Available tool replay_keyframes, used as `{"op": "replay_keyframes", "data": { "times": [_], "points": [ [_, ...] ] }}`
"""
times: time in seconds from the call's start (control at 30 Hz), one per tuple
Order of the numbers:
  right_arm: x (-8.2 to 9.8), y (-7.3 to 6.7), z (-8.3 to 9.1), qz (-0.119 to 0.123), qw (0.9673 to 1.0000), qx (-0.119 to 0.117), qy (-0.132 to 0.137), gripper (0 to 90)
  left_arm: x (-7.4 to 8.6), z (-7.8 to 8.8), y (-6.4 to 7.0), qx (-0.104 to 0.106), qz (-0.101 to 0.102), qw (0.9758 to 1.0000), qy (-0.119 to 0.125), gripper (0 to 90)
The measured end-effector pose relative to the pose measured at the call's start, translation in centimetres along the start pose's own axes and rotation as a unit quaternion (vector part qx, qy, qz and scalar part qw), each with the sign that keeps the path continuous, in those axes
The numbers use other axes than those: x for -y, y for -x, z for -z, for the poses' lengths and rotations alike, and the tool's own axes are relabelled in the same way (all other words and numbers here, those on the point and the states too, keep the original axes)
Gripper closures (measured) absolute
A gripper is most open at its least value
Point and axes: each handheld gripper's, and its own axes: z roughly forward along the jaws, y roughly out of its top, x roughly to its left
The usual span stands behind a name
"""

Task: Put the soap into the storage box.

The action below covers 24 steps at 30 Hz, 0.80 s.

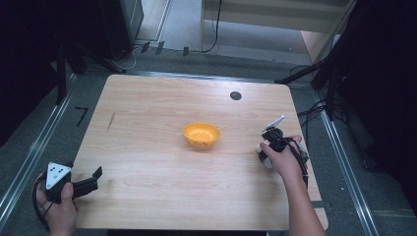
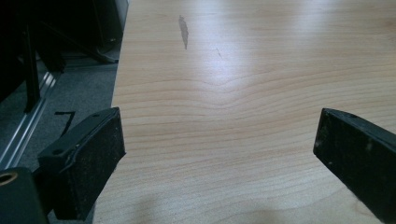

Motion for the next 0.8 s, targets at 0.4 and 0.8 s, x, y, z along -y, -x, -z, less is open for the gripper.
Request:
{"op": "replay_keyframes", "data": {
  "times": [0.4,0.8],
  "points": [
    [0.34,-0.03,0.03,0.013,0.9999,-0.003,0.007,49.7,0.00,0.01,0.02,0.000,-0.002,1.0000,-0.001,2.2],
    [0.45,-0.01,0.08,0.016,0.9998,-0.004,0.014,51.0,0.00,-0.01,-0.02,0.000,0.001,1.0000,0.000,2.2]
  ]
}}
